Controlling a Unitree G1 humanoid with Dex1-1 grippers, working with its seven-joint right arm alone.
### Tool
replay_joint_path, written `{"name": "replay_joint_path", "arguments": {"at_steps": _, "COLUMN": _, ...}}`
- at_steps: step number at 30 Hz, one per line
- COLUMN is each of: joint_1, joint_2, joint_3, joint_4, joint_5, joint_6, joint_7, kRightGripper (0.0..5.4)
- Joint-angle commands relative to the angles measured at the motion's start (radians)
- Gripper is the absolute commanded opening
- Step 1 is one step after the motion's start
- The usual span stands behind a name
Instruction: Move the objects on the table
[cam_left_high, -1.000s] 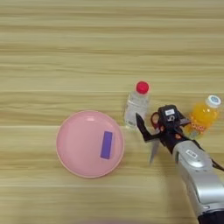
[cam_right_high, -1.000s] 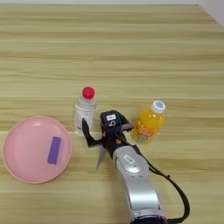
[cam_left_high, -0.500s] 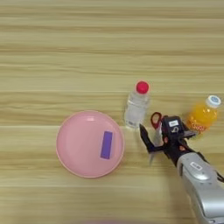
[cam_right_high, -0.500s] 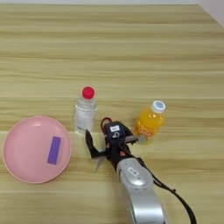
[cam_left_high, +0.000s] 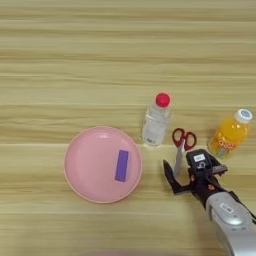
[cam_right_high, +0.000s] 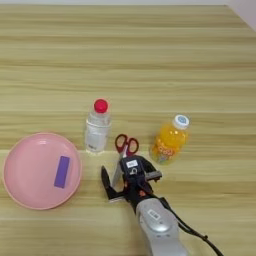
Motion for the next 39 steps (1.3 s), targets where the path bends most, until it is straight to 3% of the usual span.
{"name": "replay_joint_path", "arguments": {"at_steps": 1, "joint_1": -0.024, "joint_2": -0.007, "joint_3": 0.007, "joint_4": -0.023, "joint_5": -0.011, "joint_6": -0.038, "joint_7": -0.015, "kRightGripper": 5.37}}
{"name": "replay_joint_path", "arguments": {"at_steps": 18, "joint_1": -0.029, "joint_2": -0.026, "joint_3": 0.034, "joint_4": 0.087, "joint_5": -0.097, "joint_6": -0.072, "joint_7": -0.056, "kRightGripper": 5.37}}
{"name": "replay_joint_path", "arguments": {"at_steps": 39, "joint_1": -0.032, "joint_2": -0.042, "joint_3": 0.012, "joint_4": 0.112, "joint_5": -0.104, "joint_6": -0.034, "joint_7": -0.081, "kRightGripper": 5.37}}
